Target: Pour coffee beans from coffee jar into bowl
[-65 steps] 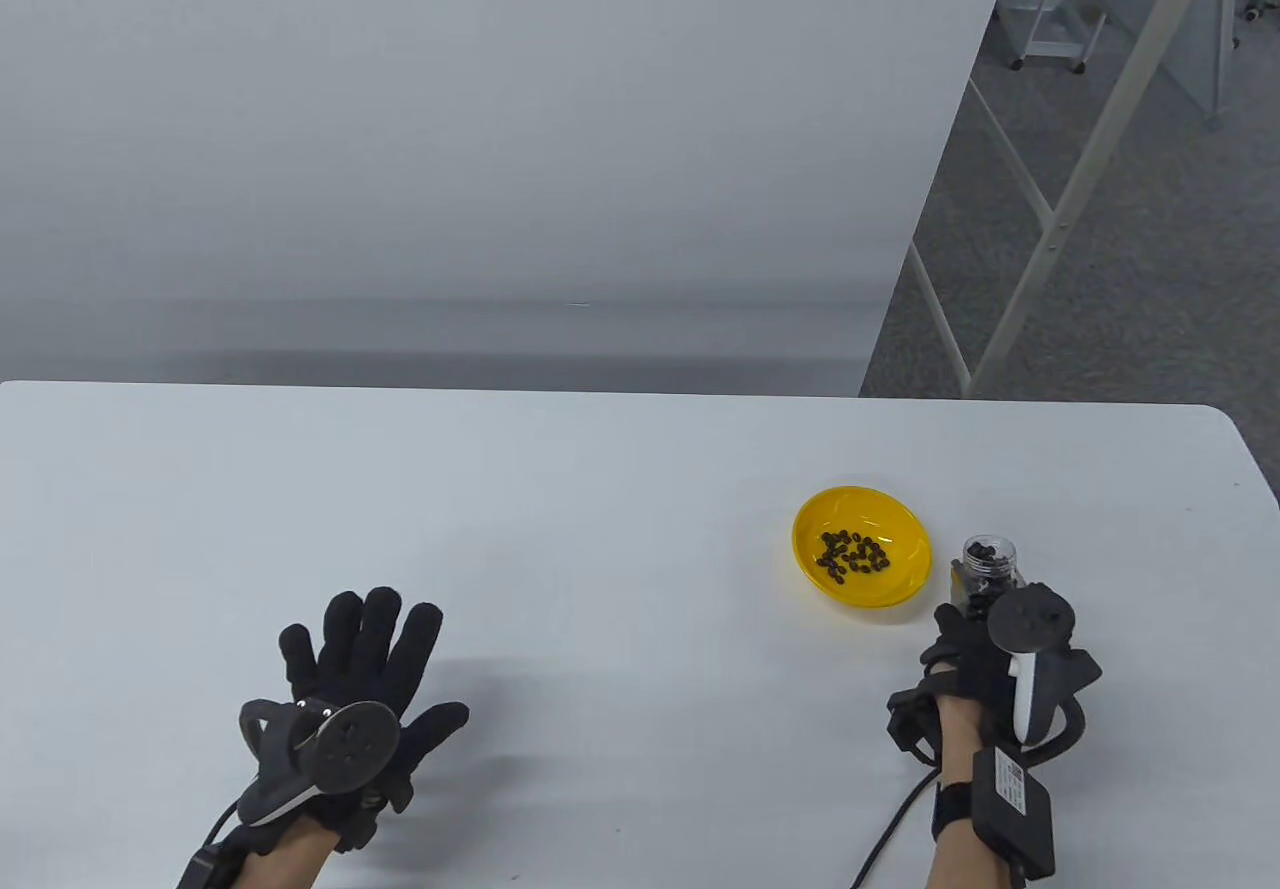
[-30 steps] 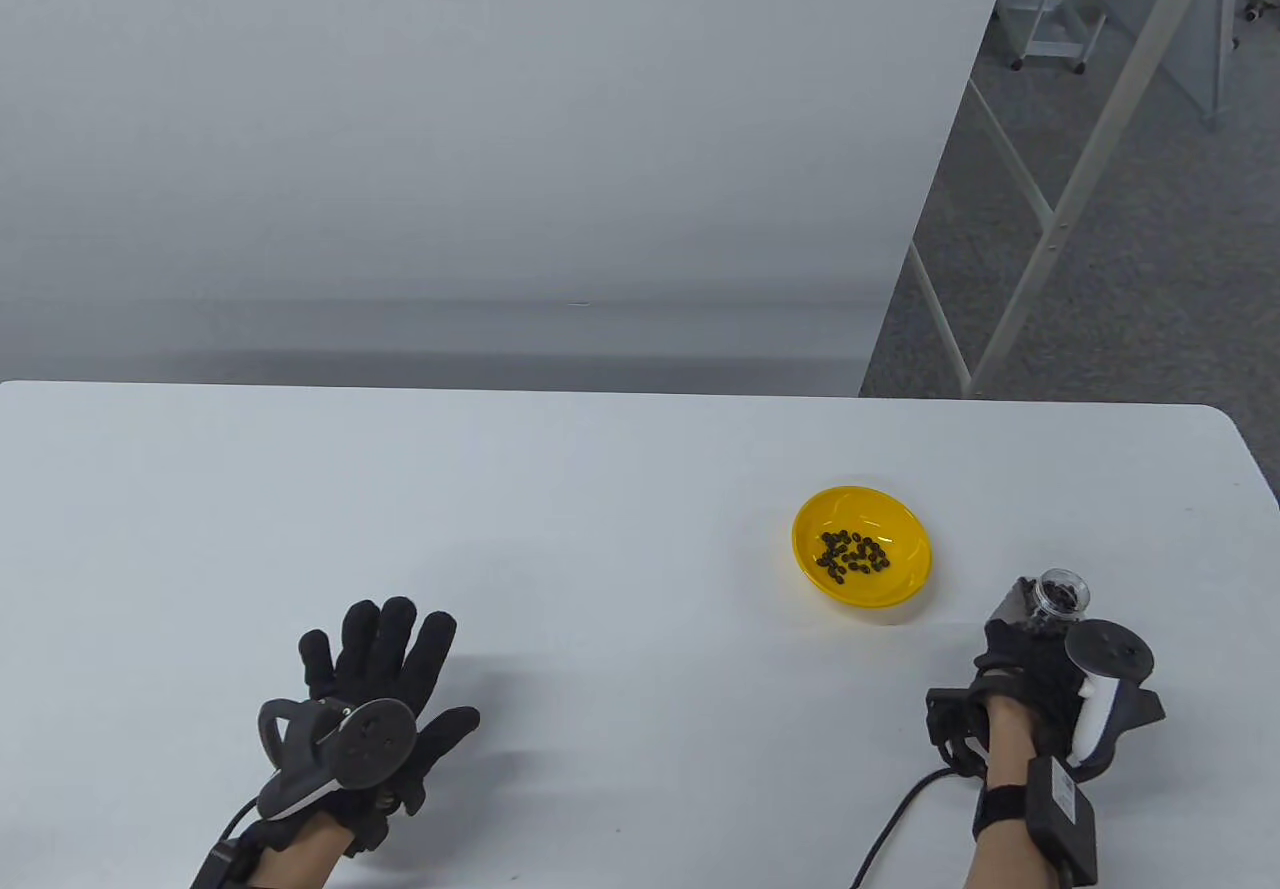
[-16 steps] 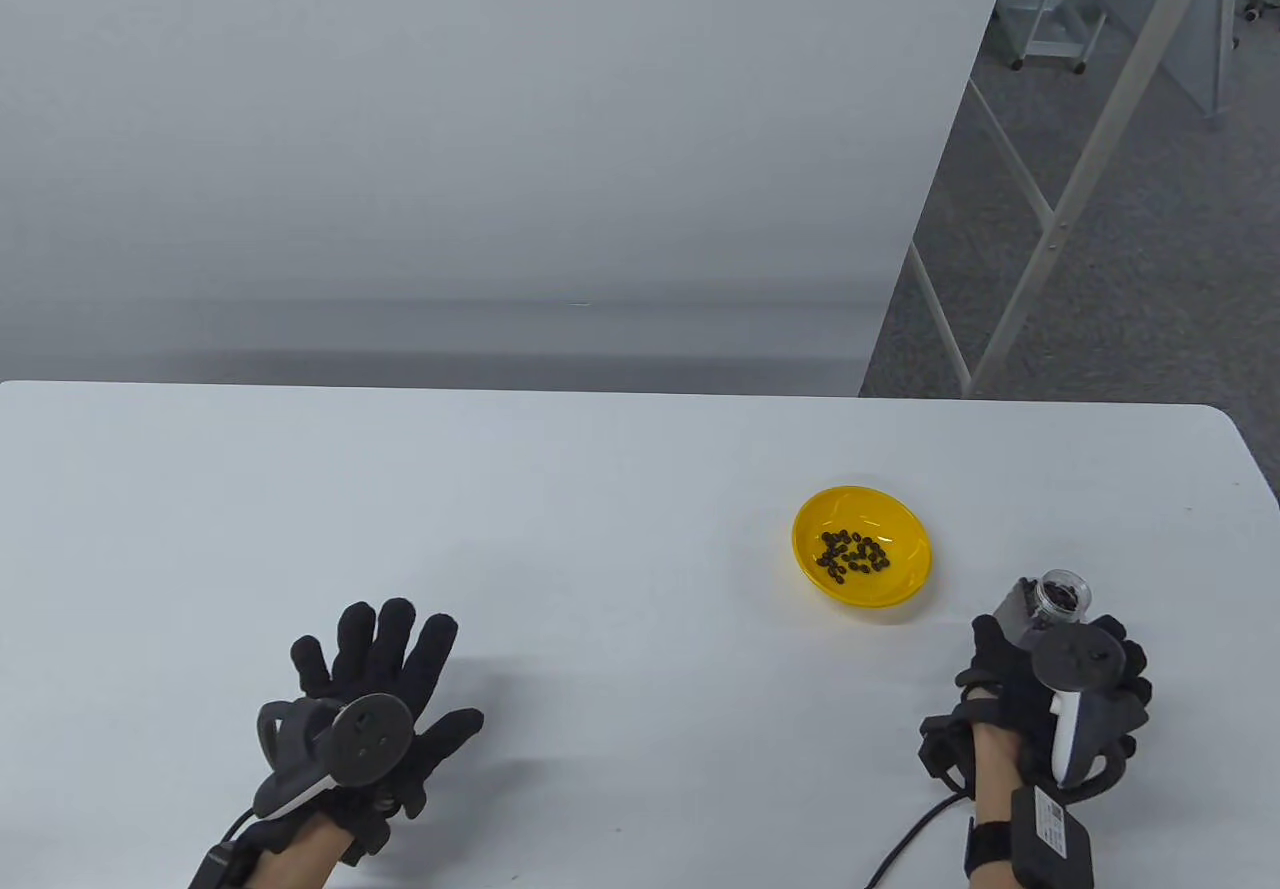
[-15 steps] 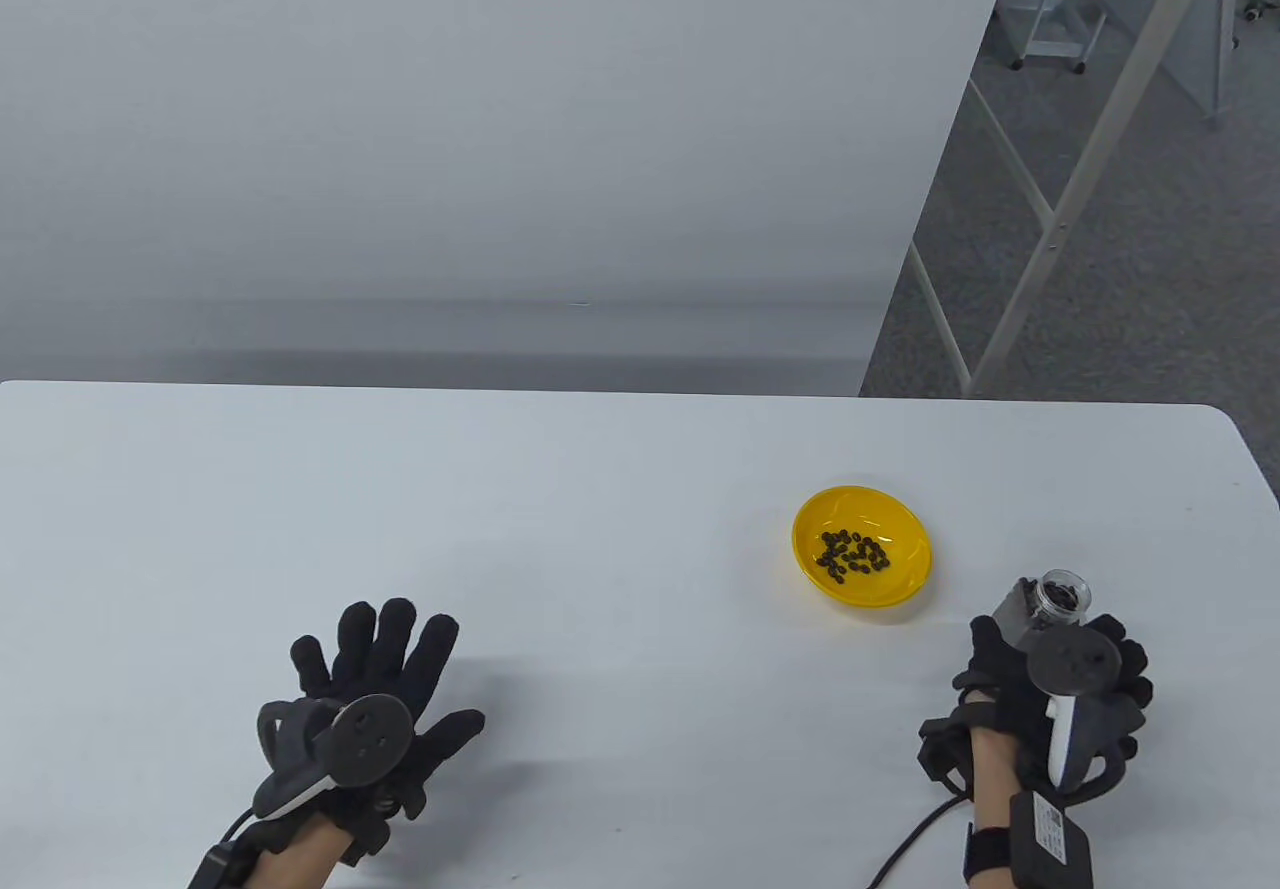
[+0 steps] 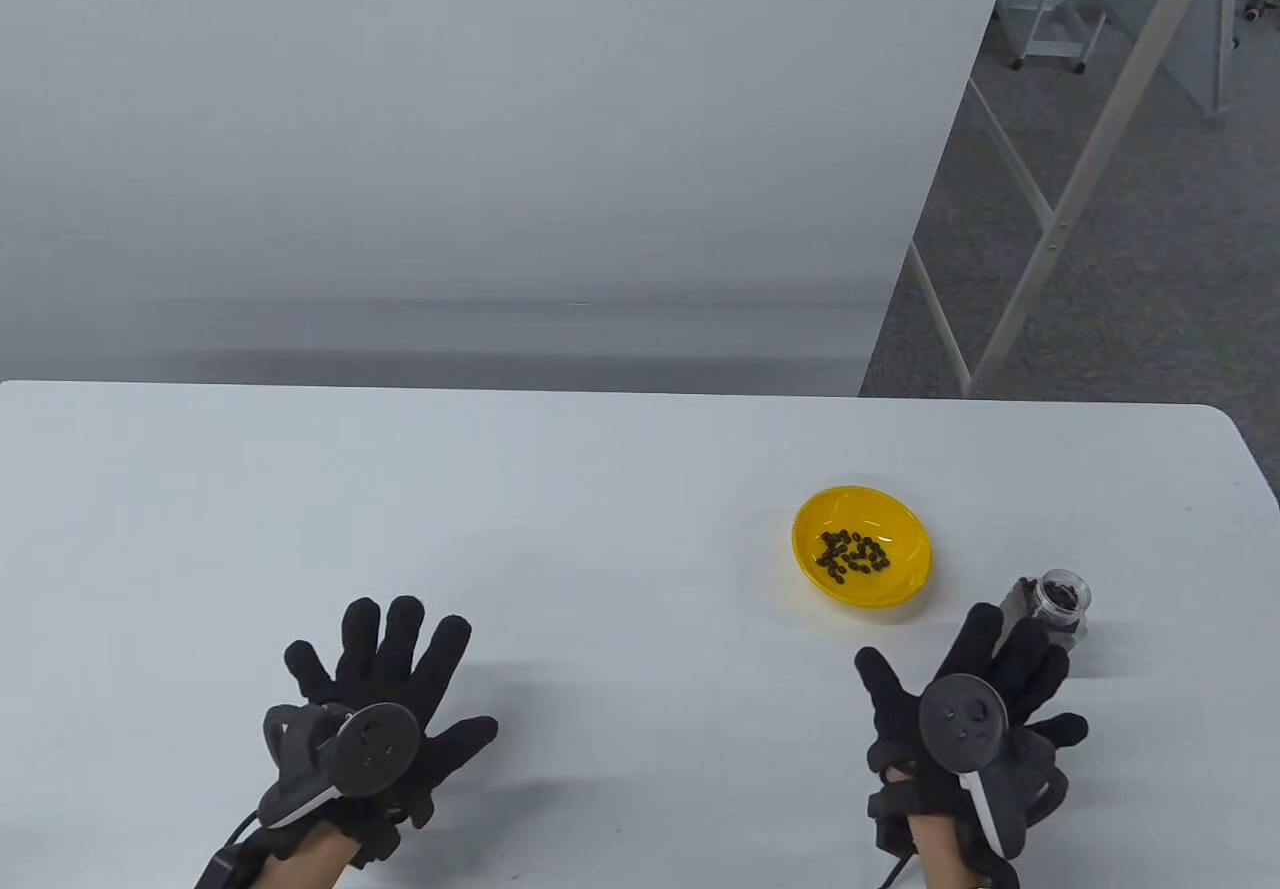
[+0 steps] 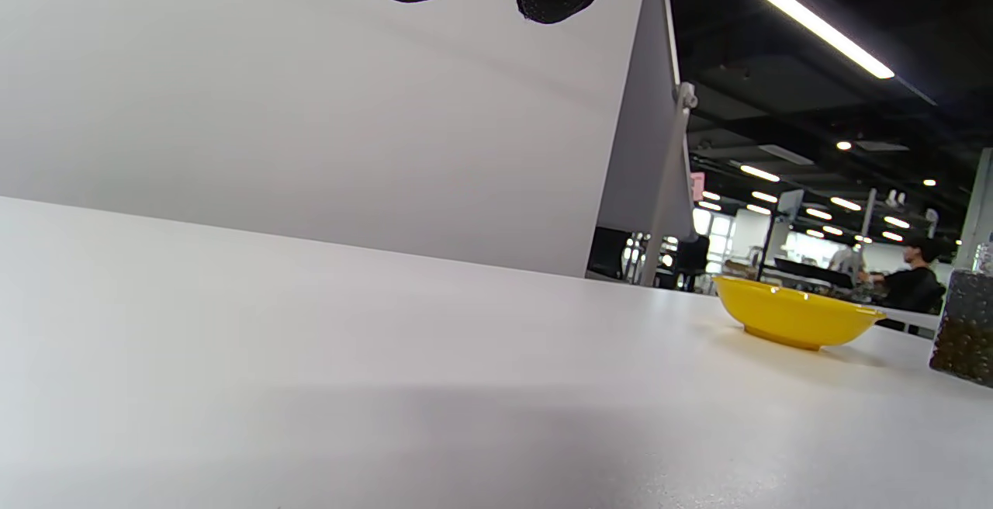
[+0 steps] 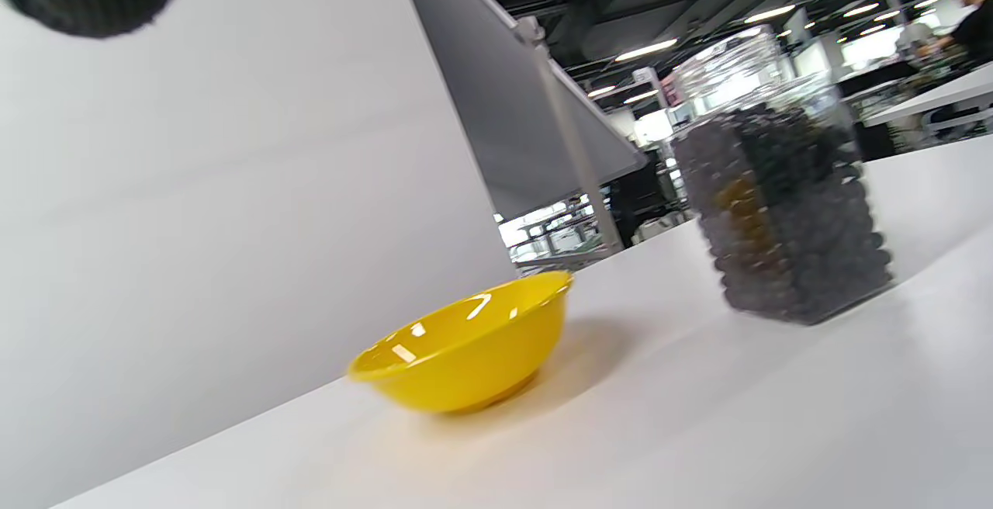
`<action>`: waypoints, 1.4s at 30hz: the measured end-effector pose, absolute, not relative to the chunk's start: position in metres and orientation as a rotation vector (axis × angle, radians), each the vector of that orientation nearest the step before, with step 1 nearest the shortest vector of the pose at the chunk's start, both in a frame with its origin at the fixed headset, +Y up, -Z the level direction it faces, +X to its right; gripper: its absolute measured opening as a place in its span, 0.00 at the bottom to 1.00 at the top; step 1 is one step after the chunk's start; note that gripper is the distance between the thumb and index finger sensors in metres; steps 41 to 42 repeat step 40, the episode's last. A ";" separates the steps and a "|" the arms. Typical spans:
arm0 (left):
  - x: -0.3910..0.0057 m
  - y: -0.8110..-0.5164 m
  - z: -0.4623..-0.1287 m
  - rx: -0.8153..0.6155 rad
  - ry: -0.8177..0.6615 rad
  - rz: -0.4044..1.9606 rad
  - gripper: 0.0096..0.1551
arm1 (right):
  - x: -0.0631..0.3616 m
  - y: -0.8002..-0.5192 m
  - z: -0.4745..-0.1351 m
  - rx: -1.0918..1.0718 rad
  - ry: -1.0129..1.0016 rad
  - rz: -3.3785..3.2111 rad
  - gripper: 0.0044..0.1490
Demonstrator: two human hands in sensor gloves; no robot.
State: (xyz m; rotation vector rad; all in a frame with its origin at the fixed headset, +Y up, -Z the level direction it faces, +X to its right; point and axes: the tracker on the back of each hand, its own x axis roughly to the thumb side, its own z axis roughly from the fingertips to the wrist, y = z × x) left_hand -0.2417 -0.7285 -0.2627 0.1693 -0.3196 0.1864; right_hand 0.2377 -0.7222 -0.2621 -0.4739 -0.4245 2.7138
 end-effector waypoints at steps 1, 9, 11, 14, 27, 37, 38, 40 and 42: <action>-0.241 -0.728 -0.262 0.176 -0.320 0.186 0.62 | 0.229 -0.722 -0.260 -0.426 -0.401 2.740 0.68; -0.237 -0.728 -0.260 0.187 -0.328 0.163 0.62 | 0.179 -0.722 -0.242 -0.139 -0.294 2.860 0.66; -0.235 -0.729 -0.259 0.183 -0.327 0.159 0.61 | 0.164 -0.723 -0.240 -0.062 -0.274 2.915 0.65; -0.232 -0.729 -0.258 0.172 -0.328 0.172 0.61 | 0.147 -0.725 -0.240 0.015 -0.282 2.972 0.65; -0.225 -0.733 -0.258 0.150 -0.329 0.160 0.62 | 0.097 -0.738 -0.246 0.141 -0.180 3.148 0.63; -0.220 -0.742 -0.263 0.133 -0.338 0.138 0.61 | 0.085 -0.748 -0.249 0.165 -0.120 3.176 0.63; -0.220 -0.742 -0.263 0.130 -0.337 0.135 0.61 | 0.085 -0.749 -0.249 0.160 -0.119 3.178 0.63; -0.220 -0.744 -0.264 0.124 -0.337 0.133 0.61 | 0.086 -0.749 -0.250 0.140 -0.104 3.182 0.63; -0.220 -0.744 -0.264 0.124 -0.337 0.133 0.61 | 0.086 -0.749 -0.250 0.140 -0.104 3.182 0.63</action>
